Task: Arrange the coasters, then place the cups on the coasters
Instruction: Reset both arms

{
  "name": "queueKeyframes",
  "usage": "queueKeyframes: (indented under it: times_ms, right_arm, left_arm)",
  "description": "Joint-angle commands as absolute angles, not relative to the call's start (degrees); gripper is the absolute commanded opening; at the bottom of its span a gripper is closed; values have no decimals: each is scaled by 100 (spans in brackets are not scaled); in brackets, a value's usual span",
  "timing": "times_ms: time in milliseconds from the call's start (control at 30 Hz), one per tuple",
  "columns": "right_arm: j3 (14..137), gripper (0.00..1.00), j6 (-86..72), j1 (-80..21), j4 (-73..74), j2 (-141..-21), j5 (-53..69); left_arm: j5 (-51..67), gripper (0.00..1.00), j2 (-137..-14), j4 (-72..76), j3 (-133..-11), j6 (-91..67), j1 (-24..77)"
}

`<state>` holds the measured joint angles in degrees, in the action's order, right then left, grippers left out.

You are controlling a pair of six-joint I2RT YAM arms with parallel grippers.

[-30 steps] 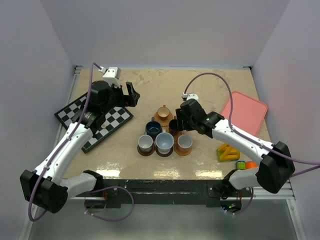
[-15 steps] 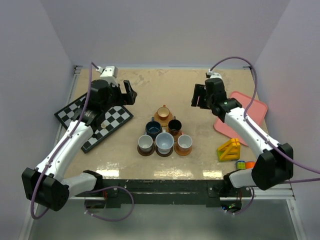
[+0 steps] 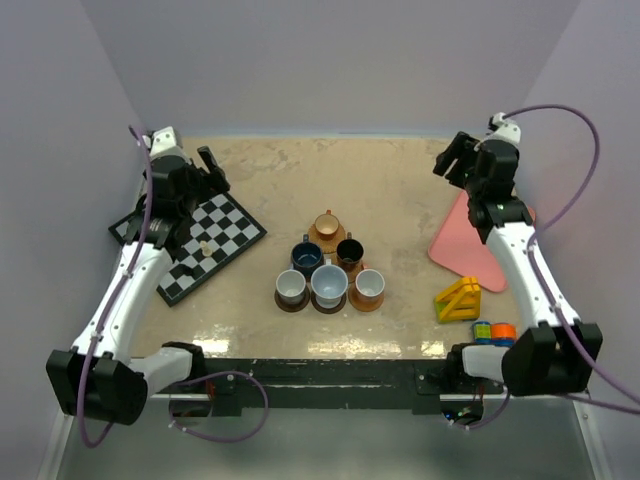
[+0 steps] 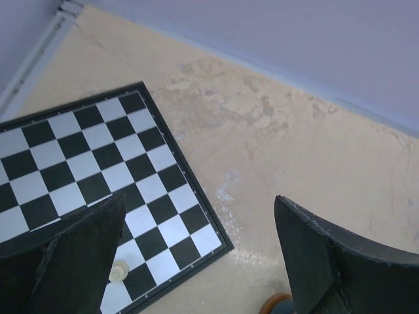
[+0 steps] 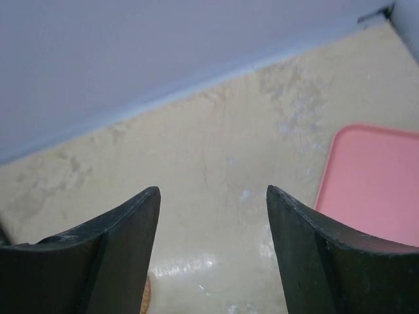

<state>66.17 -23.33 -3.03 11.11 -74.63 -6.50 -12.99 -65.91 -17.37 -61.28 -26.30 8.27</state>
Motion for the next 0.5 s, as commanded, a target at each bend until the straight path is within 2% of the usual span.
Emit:
queueKeyframes:
  times_ms: [0,467]
  right_arm:
    - [6180,70,-2259,-343,-359,-6453,-1169]
    - [5906,70,-1723,-352,-554,-6038,-1204]
  left_arm:
    - [-2091,100,-6013,-1301,-6258,-2400,817]
    - [-2470,100,-5968,-1661,-6302,-2557,817]
